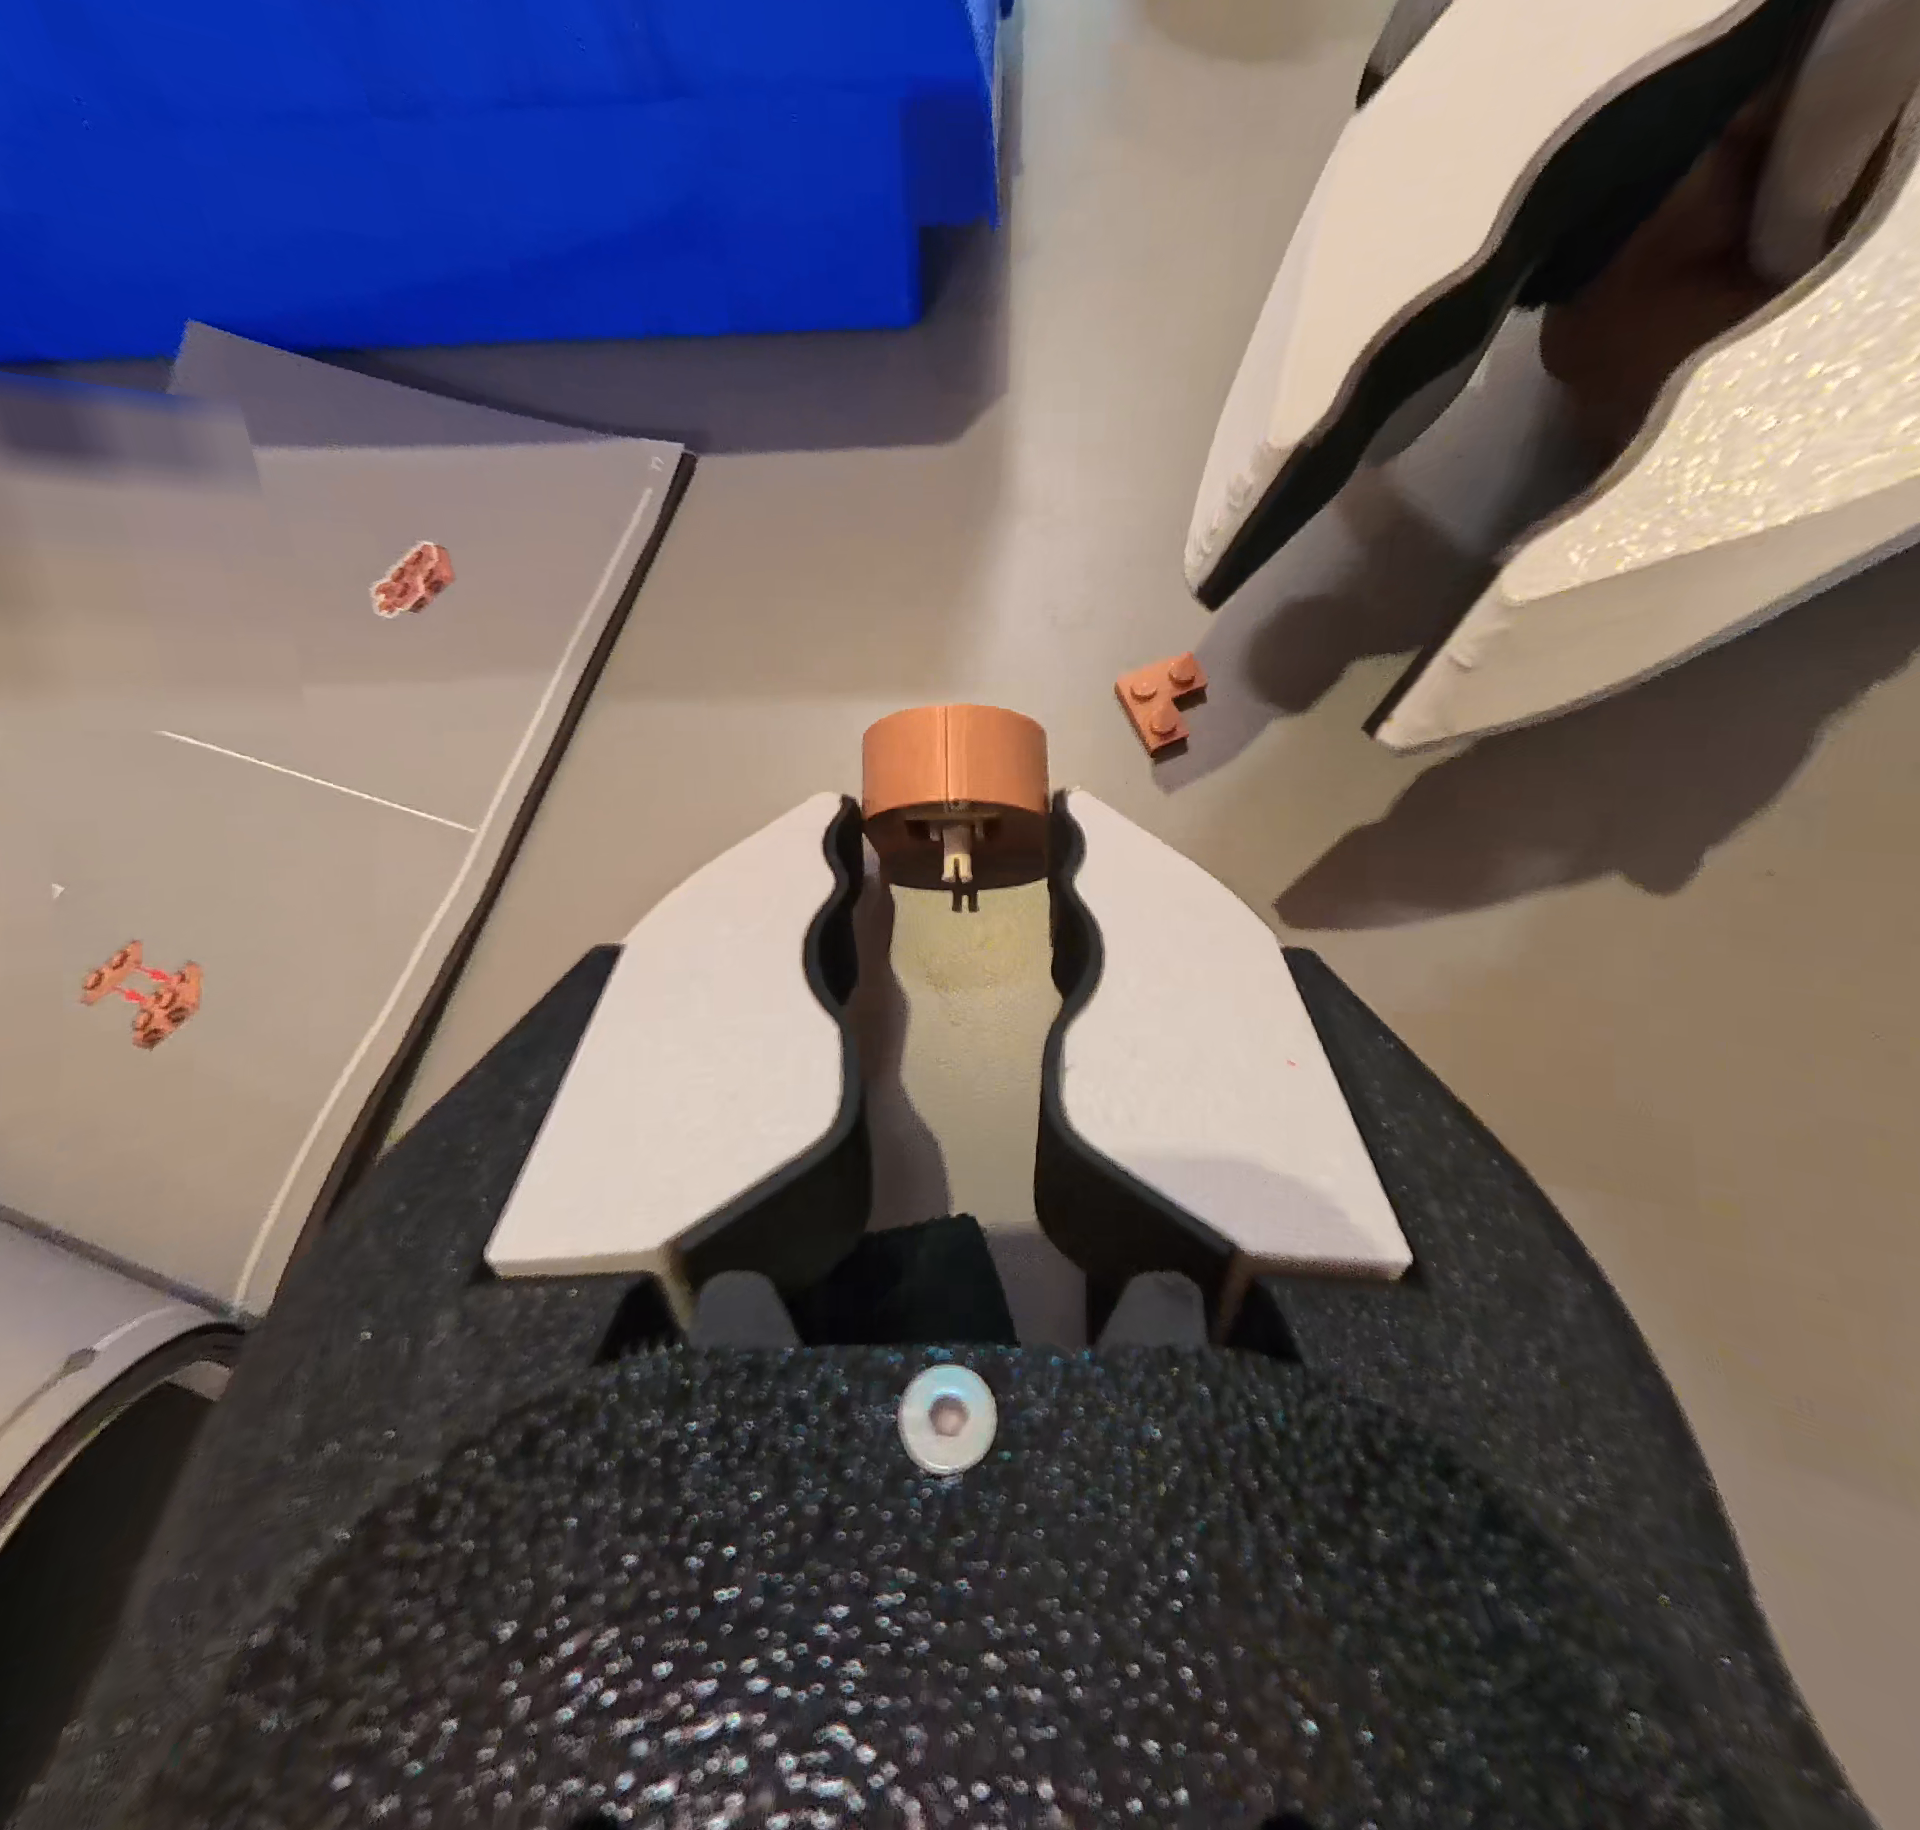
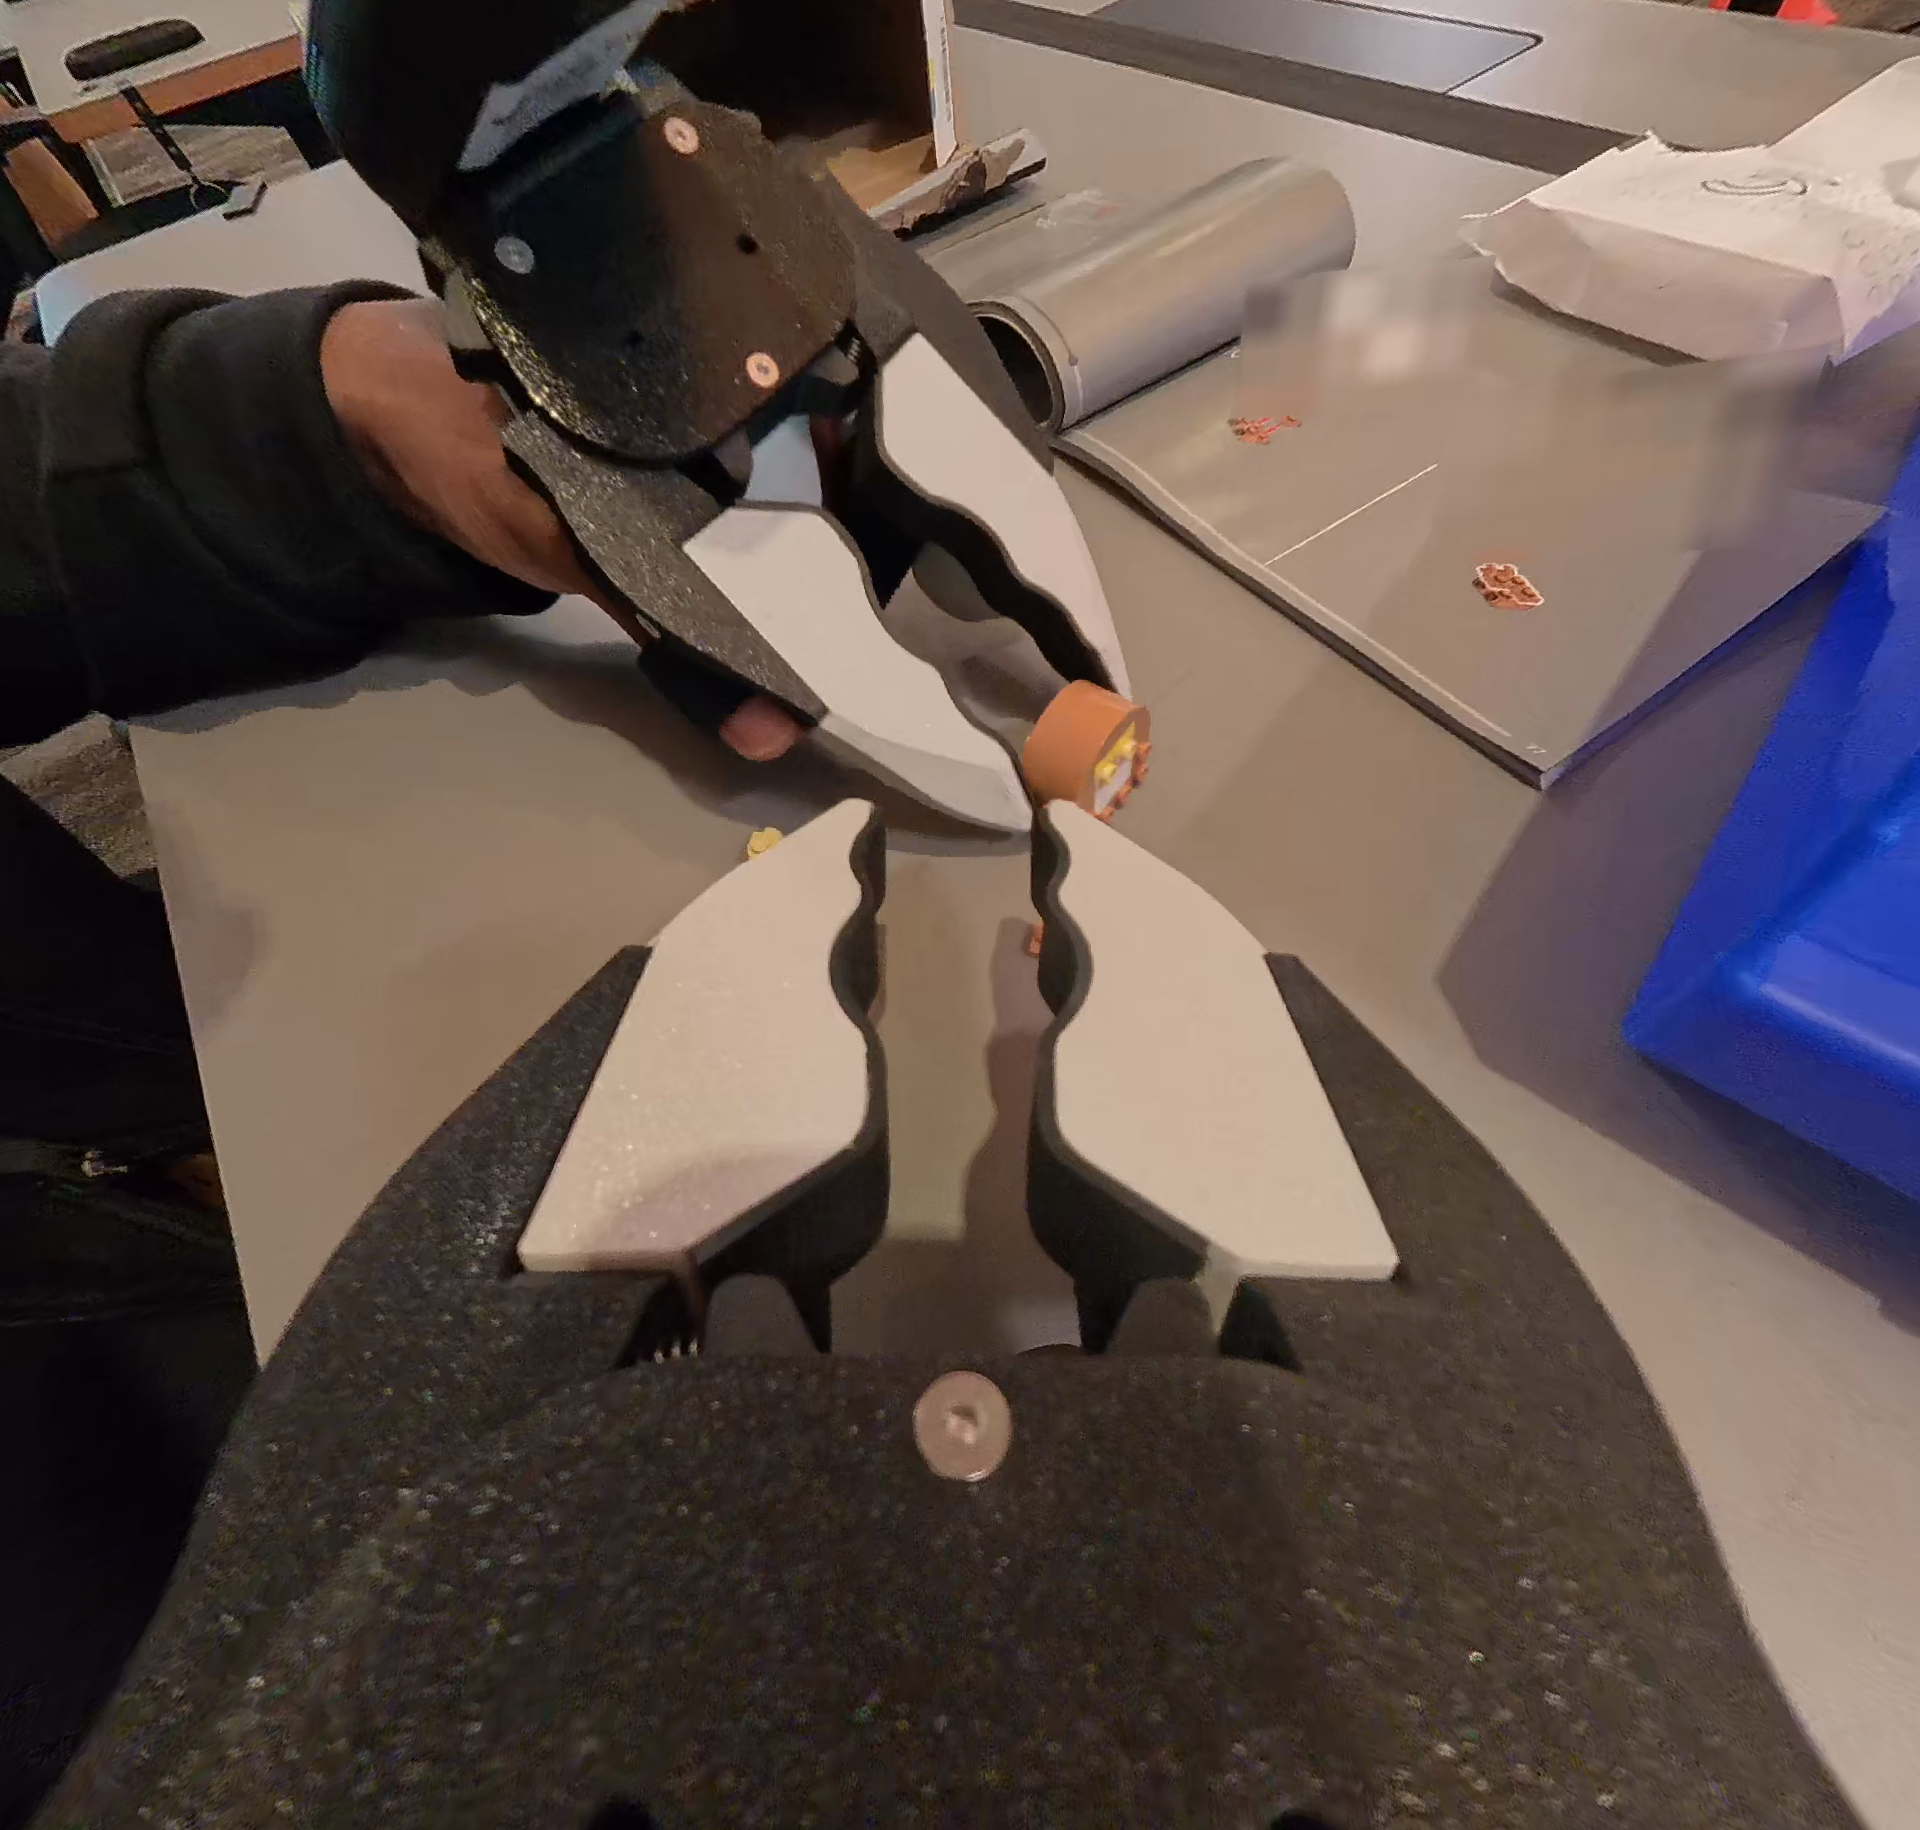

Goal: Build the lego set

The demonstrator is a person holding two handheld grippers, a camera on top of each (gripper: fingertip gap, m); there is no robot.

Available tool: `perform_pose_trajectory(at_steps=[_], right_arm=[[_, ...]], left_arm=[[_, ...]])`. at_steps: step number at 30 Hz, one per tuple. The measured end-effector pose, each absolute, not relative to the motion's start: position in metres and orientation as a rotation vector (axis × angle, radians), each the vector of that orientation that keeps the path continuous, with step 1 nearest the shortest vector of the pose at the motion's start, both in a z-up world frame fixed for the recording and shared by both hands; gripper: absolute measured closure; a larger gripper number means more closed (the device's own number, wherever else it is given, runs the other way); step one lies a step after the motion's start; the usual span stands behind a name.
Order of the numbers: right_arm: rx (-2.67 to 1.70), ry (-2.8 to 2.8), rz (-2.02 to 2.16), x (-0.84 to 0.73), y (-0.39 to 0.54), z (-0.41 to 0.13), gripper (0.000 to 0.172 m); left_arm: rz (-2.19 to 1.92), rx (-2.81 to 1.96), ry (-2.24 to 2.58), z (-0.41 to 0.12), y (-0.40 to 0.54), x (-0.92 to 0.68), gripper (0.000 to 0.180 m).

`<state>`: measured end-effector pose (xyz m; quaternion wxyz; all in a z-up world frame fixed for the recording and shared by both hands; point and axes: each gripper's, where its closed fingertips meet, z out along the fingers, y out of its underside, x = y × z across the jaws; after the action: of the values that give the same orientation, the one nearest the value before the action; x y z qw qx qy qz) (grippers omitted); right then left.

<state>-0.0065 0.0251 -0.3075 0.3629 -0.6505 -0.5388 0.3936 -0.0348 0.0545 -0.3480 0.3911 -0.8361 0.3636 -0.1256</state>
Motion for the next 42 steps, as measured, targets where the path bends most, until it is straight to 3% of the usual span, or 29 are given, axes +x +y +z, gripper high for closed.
perform_pose_trajectory(at_steps=[8,14,27,32,42], right_arm=[[-1.671,-1.359,1.115,-0.004,0.024,-0.302,0.146],[-1.56,-1.321,1.174,0.002,0.023,-0.287,0.143],[-1.226,-1.512,0.432,0.08,0.153,-0.199,0.146],[-1.21,-1.809,0.369,0.058,0.218,-0.217,0.147],[-1.239,-2.373,0.238,-0.048,0.275,-0.324,0.145]], left_arm=[[-0.407,-2.041,0.886,-0.334,0.048,-0.038,0.131],[-0.408,-1.818,0.715,-0.295,0.054,-0.069,0.134],[-0.365,-1.612,0.557,-0.263,0.067,-0.096,0.144],[-0.373,-1.608,0.53,-0.261,0.072,-0.101,0.144],[-0.363,-1.585,0.494,-0.256,0.075,-0.109,0.147]])
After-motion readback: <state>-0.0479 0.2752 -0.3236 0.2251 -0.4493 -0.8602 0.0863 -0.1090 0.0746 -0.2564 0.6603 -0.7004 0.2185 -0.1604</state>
